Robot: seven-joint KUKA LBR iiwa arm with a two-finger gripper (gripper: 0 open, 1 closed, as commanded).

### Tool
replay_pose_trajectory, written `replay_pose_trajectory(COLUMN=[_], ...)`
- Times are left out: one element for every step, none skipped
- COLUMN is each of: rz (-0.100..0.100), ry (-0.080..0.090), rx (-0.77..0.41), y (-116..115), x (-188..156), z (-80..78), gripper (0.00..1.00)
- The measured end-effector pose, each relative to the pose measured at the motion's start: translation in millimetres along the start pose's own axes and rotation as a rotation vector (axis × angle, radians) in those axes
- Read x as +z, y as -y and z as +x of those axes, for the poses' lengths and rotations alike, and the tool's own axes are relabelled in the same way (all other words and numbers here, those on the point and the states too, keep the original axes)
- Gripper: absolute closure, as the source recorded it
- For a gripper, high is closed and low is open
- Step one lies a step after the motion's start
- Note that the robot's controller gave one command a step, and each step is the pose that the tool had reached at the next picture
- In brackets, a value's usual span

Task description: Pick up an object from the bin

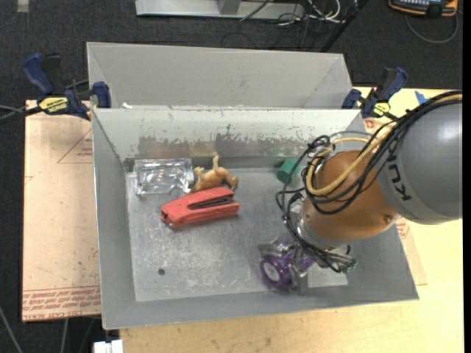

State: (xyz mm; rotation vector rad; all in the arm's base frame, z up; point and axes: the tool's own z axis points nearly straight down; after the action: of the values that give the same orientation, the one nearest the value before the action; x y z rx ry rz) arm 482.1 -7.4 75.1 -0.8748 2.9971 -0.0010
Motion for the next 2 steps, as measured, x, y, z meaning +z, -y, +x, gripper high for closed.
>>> replay_pose_trajectory(rz=[-0.003, -0.005], ry=[-0.005, -0.008], rx=[0.001, 0.001], y=[-1.0, -1.6], x=[-11.0, -19.4], z=[0.8, 1.2], gripper=[1.00, 1.00])
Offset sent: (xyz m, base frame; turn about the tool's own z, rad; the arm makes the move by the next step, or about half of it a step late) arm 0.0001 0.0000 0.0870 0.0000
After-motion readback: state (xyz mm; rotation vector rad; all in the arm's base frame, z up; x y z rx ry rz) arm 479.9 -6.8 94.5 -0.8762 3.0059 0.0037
